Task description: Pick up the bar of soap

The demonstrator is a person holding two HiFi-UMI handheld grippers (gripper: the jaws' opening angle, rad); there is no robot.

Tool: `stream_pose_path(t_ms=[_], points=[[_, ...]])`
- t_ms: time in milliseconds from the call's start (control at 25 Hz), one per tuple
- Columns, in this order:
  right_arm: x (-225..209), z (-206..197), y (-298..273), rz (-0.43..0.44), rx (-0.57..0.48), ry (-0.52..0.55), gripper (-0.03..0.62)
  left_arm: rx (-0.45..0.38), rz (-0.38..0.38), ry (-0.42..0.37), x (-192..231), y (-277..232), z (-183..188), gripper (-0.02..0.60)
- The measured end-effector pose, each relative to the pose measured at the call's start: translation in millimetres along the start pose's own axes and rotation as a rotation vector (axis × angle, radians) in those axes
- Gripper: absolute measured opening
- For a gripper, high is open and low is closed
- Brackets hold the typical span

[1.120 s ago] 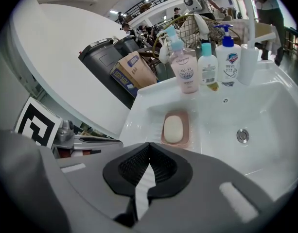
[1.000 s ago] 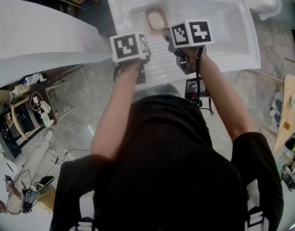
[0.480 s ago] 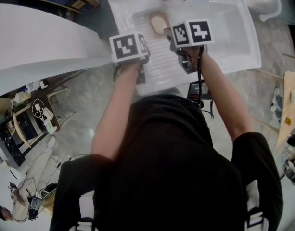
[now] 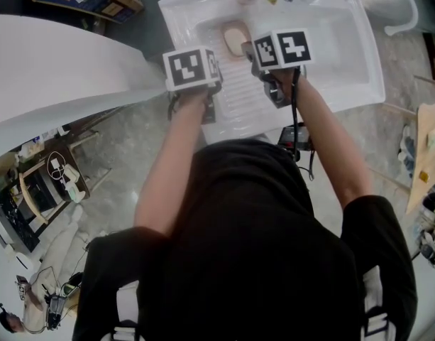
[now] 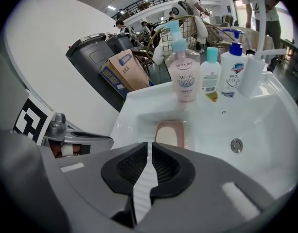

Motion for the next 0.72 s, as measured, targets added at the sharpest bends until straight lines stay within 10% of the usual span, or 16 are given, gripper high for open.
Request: stream_pose_path(t_ms=[720], points=[[-23.8,12.4,-55.8,-0.05,0.116,0.02,0.17,0.057,0.035,-0.014,32.4,-40.5,32.7,-0.002]])
Point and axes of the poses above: the fingertips, and each gripper's own axes: y backward along the fingers, x to its left, z out of its top, the point moved 5 cm from there along y, backward along the fingers, and after that the axes turned 2 degrees about z, right-handed, at the moved point
